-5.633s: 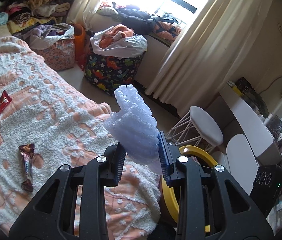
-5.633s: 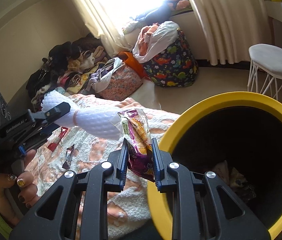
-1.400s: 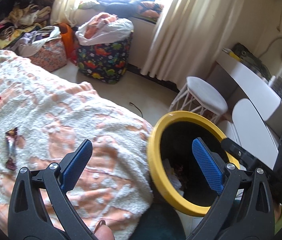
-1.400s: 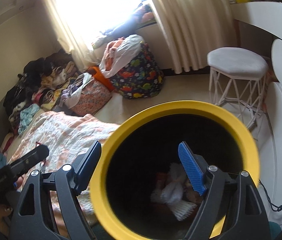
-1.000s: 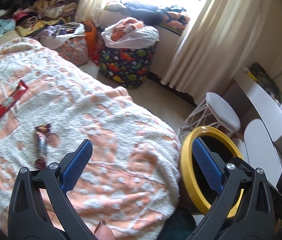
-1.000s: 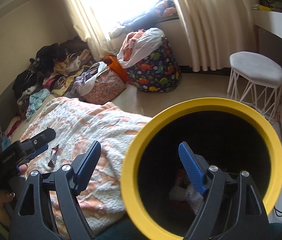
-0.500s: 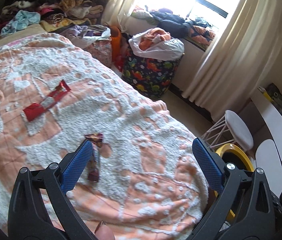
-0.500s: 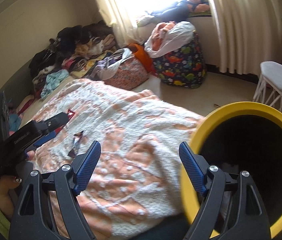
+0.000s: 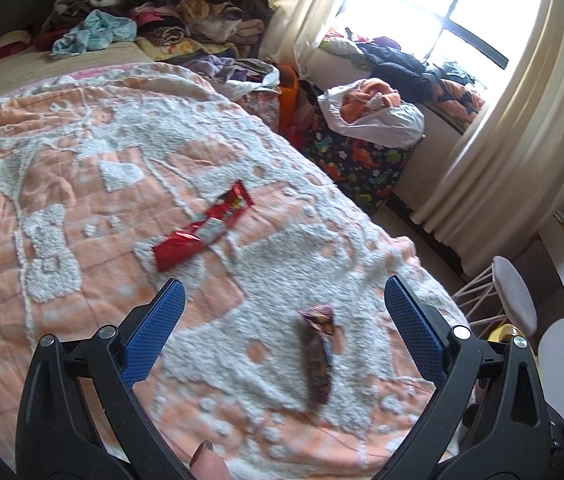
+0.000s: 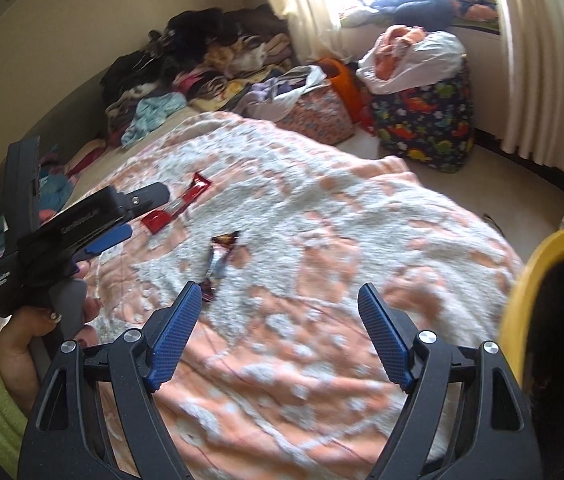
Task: Collect trash
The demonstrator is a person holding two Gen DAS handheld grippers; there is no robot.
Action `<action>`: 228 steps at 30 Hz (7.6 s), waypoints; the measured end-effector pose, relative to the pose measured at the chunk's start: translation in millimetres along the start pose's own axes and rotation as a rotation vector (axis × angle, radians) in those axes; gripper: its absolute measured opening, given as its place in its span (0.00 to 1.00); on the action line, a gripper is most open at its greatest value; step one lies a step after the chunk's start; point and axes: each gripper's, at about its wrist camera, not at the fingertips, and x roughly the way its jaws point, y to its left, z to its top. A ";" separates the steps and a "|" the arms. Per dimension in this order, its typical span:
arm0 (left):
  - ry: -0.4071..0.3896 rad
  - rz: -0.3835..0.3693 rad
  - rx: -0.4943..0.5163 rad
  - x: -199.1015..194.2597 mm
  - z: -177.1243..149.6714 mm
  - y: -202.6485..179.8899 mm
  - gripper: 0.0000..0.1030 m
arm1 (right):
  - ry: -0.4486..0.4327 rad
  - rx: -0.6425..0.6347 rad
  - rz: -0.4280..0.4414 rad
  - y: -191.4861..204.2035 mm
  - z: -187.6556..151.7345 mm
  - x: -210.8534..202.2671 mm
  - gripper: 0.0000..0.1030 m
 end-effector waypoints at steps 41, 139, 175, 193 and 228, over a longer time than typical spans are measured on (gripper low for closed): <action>0.084 -0.045 0.191 44.0 -8.0 -39.7 0.03 | 0.019 0.089 0.037 -23.7 -6.6 10.2 0.19; 0.067 -0.315 0.606 -48.5 -121.4 -229.0 0.89 | -0.282 0.302 -0.362 -157.7 -94.5 -220.5 0.93; -0.197 -0.200 0.504 -121.7 -115.5 -141.5 0.89 | -0.586 0.112 -0.463 -76.9 -116.9 -239.4 0.94; -0.195 -0.199 0.506 -121.2 -115.9 -141.5 0.89 | -0.581 0.113 -0.463 -79.2 -118.8 -237.7 0.94; -0.196 -0.195 0.504 -120.6 -114.7 -140.9 0.89 | -0.580 0.124 -0.469 -84.0 -118.5 -238.0 0.94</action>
